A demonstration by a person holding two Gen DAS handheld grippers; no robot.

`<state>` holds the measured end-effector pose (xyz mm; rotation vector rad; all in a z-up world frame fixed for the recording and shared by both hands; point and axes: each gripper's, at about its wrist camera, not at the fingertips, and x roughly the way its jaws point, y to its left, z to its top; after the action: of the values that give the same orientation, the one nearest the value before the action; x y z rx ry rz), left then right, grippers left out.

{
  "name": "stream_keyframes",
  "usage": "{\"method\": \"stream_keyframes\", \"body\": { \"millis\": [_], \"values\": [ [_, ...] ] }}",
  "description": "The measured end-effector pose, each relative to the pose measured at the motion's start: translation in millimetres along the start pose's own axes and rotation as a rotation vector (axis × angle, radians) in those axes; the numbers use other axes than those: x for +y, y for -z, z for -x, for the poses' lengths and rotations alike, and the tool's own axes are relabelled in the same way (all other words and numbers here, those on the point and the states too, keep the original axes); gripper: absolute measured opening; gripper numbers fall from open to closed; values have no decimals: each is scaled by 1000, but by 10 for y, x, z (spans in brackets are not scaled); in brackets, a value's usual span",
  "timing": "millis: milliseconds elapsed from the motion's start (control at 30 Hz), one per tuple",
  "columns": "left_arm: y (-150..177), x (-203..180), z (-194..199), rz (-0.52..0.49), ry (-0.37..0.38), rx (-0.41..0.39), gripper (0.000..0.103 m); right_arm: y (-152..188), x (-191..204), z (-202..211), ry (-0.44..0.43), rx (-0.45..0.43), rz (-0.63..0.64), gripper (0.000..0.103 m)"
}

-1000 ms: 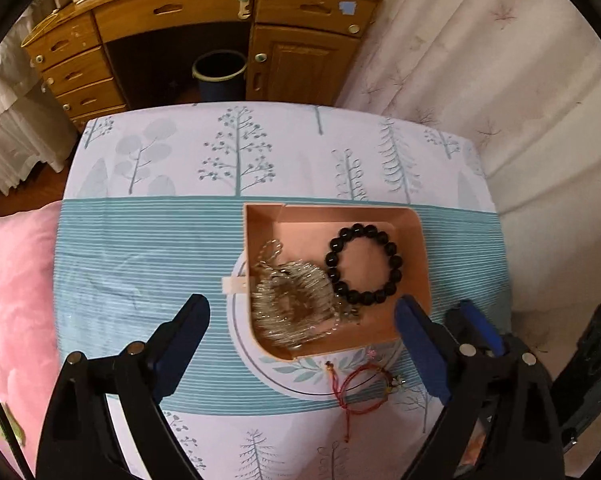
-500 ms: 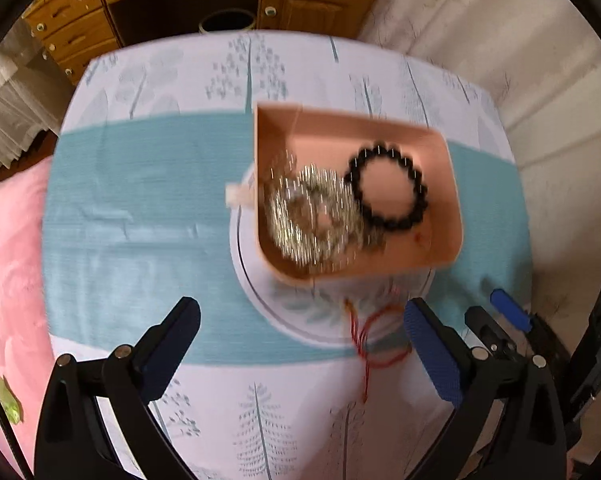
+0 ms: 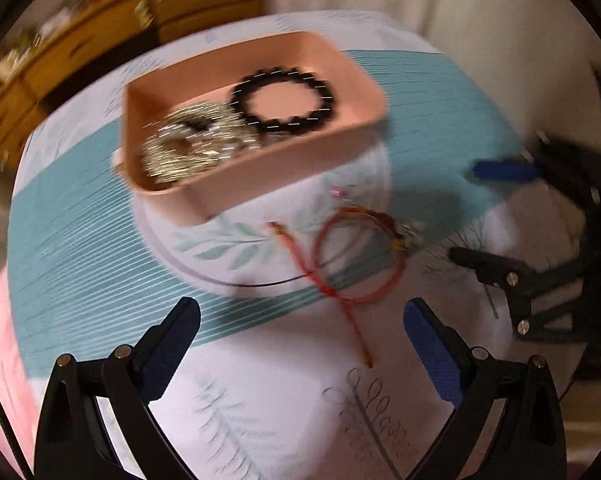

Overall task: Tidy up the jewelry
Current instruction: 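Grasp the red string bracelet with the left tool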

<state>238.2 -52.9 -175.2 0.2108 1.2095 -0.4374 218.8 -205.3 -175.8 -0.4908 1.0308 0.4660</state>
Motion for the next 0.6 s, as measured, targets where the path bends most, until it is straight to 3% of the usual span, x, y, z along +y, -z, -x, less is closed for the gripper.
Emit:
{"method": "stream_keyframes", "body": {
  "millis": [167,300,400,500,600],
  "values": [
    [149,-227,-149,-124,-31,-78,101,77,120,42,-36,-77,241,68],
    [158,-231,-153,-123,-2,-157,100,190,216,81,-7,-132,411,68],
    [131,-204,-193,-110,30,-179,97,226,249,67,-45,-141,442,68],
    [129,-219,-234,-123,36,-180,94,243,263,58,-72,-147,446,58],
    [55,-261,-291,-145,12,-201,84,224,271,26,-93,-155,440,54]
  ]
}}
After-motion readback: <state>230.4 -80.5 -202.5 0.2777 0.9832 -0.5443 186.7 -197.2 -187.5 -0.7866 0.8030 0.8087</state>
